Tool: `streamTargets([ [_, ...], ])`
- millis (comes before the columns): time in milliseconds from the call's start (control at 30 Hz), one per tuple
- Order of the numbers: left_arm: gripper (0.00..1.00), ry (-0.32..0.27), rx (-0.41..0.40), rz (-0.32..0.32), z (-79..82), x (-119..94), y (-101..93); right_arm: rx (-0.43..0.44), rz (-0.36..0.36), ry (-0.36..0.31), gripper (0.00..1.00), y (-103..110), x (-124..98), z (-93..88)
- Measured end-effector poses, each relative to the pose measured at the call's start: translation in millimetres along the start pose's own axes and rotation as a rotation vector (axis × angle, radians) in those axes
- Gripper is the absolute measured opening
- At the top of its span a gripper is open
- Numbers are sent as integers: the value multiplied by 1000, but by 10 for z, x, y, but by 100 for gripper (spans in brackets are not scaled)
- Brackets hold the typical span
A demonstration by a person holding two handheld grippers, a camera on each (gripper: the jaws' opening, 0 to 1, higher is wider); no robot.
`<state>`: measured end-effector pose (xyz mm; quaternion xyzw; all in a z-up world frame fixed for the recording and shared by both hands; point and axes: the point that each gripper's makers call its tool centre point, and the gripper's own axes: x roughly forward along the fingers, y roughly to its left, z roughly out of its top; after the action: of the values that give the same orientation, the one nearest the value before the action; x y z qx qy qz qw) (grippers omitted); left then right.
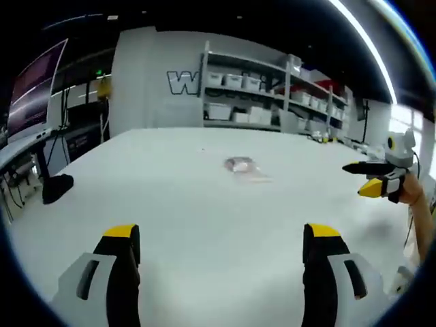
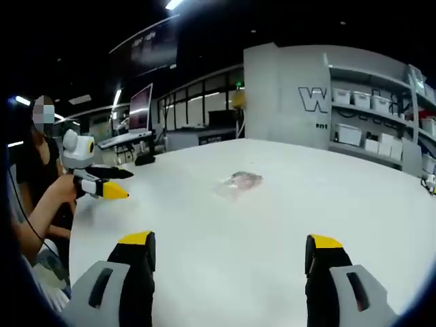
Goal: Open the resealable bag by pulling the two sides of the seal apart until the entire bag opening is separated and visibly accessible.
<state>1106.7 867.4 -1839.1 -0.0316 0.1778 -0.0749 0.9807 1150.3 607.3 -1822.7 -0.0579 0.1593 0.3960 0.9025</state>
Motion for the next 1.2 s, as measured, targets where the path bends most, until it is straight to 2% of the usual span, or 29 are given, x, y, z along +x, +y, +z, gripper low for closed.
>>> streamTargets([
  [133, 100, 3, -2, -1, -6, 2, 7, -6, -3, 4, 99, -4, 3, -11],
  [833, 100, 7, -4, 1, -18, -4, 12, -3, -11, 4, 99, -12, 2, -18],
  [1200, 100, 7, -3, 3, -11, -3, 12, 2, -13, 15, 96, -38, 2, -53],
])
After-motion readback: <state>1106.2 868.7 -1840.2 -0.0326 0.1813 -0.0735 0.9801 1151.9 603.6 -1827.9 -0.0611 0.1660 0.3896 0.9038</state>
